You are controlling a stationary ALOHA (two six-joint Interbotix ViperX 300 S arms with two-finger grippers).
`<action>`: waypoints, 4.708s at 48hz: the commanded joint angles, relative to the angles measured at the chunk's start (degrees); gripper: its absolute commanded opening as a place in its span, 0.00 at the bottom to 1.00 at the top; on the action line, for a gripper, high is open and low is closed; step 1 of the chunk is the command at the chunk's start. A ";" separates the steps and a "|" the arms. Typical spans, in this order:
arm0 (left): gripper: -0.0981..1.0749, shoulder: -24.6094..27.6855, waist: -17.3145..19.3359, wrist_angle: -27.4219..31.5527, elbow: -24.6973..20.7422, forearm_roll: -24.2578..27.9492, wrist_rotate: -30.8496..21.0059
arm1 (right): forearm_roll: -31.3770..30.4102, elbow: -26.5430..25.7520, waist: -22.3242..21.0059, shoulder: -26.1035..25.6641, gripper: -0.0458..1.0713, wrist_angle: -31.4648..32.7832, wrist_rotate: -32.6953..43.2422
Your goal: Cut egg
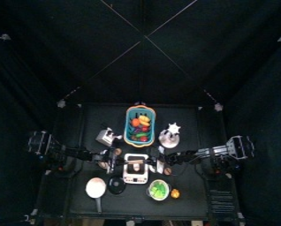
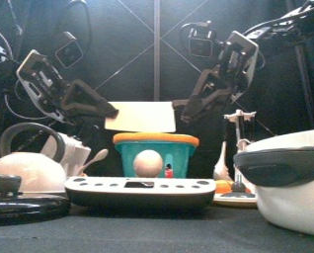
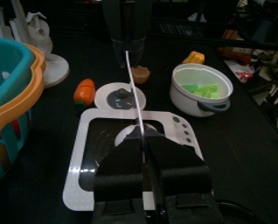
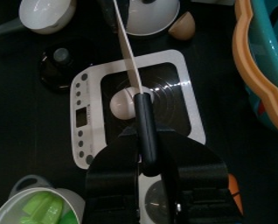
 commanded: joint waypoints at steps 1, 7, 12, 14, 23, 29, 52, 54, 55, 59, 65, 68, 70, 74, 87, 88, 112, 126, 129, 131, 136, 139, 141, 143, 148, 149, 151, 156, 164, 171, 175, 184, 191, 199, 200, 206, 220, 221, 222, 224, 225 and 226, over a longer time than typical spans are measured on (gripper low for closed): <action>0.35 -0.09 -0.53 1.23 -0.44 0.79 0.09 | 0.09 -0.35 -0.53 -0.70 0.41 1.05 0.53; 0.35 -0.09 -0.79 1.76 -0.62 1.49 0.09 | 0.44 -0.26 0.00 -0.70 0.41 1.32 0.70; 0.35 0.00 -0.88 2.64 -0.53 1.85 0.09 | 1.32 0.26 0.62 -0.44 0.41 1.49 0.79; 0.35 0.09 -0.97 3.16 -0.62 1.93 0.09 | 1.85 0.26 0.79 -0.35 0.41 1.58 0.70; 0.35 0.62 -1.05 5.10 -1.05 2.11 0.09 | 2.55 0.26 0.97 0.35 0.41 2.11 0.26; 0.35 1.49 -1.05 6.15 -1.49 2.11 0.00 | 2.55 0.09 0.62 1.05 0.41 2.81 0.26; 0.35 2.37 -2.72 6.33 -2.02 1.85 -0.35 | 2.72 -0.18 0.62 1.85 0.41 3.08 0.26; 0.35 2.29 -2.90 6.33 -1.93 1.67 -0.44 | 2.72 -0.18 0.62 1.85 0.41 3.08 0.26; 0.35 2.20 -2.99 6.33 -2.02 1.67 -0.35 | 2.64 -0.18 0.62 1.85 0.41 3.08 0.26; 0.35 2.29 -3.16 6.33 -2.02 1.41 -0.35 | 2.64 -0.18 0.53 1.85 0.41 3.08 0.26; 0.35 2.55 -3.16 6.33 -2.02 1.05 -0.35 | 2.55 -0.35 0.53 2.46 0.41 3.08 0.26; 0.35 2.72 -3.16 6.33 -2.02 0.97 -0.35 | 2.46 -0.44 0.53 2.72 0.41 3.08 0.26; 0.35 2.81 -3.16 6.33 -2.02 0.88 -0.35 | 2.29 -0.53 0.44 2.90 0.41 3.08 0.26; 0.35 2.99 -3.16 6.33 -2.02 0.70 -0.35 | 2.29 -0.79 0.44 3.34 0.41 3.08 0.26; 0.35 4.48 -3.16 7.38 -2.02 -0.18 -0.35 | 2.55 -0.97 0.53 3.96 0.41 3.08 0.26; 0.35 4.57 -3.16 7.65 -2.11 -0.35 -0.35 | 2.55 -0.97 0.44 4.04 0.41 3.08 0.18; 0.35 5.27 -3.16 8.61 -2.55 -1.14 -0.09 | 2.20 -1.85 0.44 3.87 0.41 3.08 0.18; 0.35 4.04 -2.99 8.61 -2.55 -0.97 0.00 | 2.11 -2.46 0.44 3.34 0.41 3.08 0.18; 0.35 3.87 -2.90 8.61 -2.55 -1.05 0.00 | 2.02 -2.37 0.44 3.25 0.41 3.08 0.18; 0.35 3.87 -2.90 8.61 -2.55 -1.05 0.00 | 2.02 -2.37 0.44 3.25 0.41 3.08 0.18; 0.35 3.87 -2.90 8.70 -2.55 -1.05 0.00 | 1.93 -2.37 0.44 3.16 0.41 3.08 0.18; 0.35 3.87 -2.81 8.70 -2.55 -1.05 0.00 | 2.02 -2.29 0.44 3.16 0.41 3.08 0.09; 0.35 3.87 -2.72 8.61 -2.55 -1.05 0.00 | 2.02 -2.20 0.44 3.16 0.41 3.08 0.09; 0.35 3.87 -2.72 8.61 -2.64 -1.05 0.00 | 2.02 -2.20 0.35 3.08 0.41 3.16 0.09; 0.35 3.34 -2.72 8.61 -2.72 -0.97 0.00 | 2.02 -2.37 0.44 2.46 0.41 3.16 0.09; 0.35 3.25 -2.72 8.61 -2.72 -0.97 0.00 | 2.02 -2.29 0.44 2.29 0.41 3.25 0.09; 0.35 2.99 -2.72 8.61 -2.72 -0.97 0.00 | 2.02 -2.29 0.44 1.93 0.41 3.16 0.09; 0.35 2.72 -2.72 8.61 -2.72 -0.97 0.00 | 2.02 -1.76 0.44 1.41 0.41 3.25 0.09; 0.35 2.81 -2.64 8.61 -2.72 -0.97 0.00 | 2.02 -1.49 0.44 1.49 0.41 3.25 0.09; 0.35 3.08 -2.64 8.70 -2.64 -1.05 -0.09 | 2.02 -1.23 0.44 2.11 0.41 3.25 0.18; 0.35 3.52 -2.64 8.88 -2.55 -1.14 -0.09 | 2.11 -1.14 0.35 2.55 0.41 3.25 0.18; 0.35 3.96 -2.64 9.23 -2.90 -1.14 0.00 | 2.02 -1.41 0.35 2.72 0.41 3.25 0.09; 0.35 3.16 -2.64 9.32 -2.99 -1.05 0.00 | 2.02 -1.49 0.35 1.67 0.41 3.43 0.09; 0.35 1.32 -2.64 9.32 -2.90 -0.79 0.00 | 2.02 -1.05 0.44 -0.35 0.41 3.69 0.09; 0.35 1.14 -2.64 9.32 -2.81 -0.79 0.00 | 2.02 -1.05 0.44 -0.53 0.41 3.69 0.09; 0.35 0.62 -2.64 9.32 -2.55 -0.79 0.00 | 2.11 -0.97 0.44 -0.79 0.41 3.69 0.09; 0.35 1.32 -2.64 9.40 -2.55 -1.05 -0.09 | 2.11 -0.88 0.70 0.44 0.41 3.69 0.18; 0.35 1.41 -2.64 9.32 -2.55 -0.97 -0.09 | 2.02 -0.88 0.70 0.53 0.41 3.69 0.18; 0.35 1.49 -2.64 9.32 -2.55 -0.97 -0.09 | 2.02 -0.88 0.70 0.62 0.41 3.60 0.18; 0.35 1.76 -2.64 9.32 -2.55 -1.05 -0.18 | 2.11 -0.88 0.70 0.88 0.41 3.69 0.18; 0.35 1.93 -2.64 9.32 -2.55 -1.05 -0.35 | 2.02 -0.88 0.70 0.97 0.41 3.60 0.18; 0.35 1.93 -2.64 9.32 -2.55 -1.05 -0.35 | 2.11 -0.88 0.70 1.05 0.41 3.69 0.18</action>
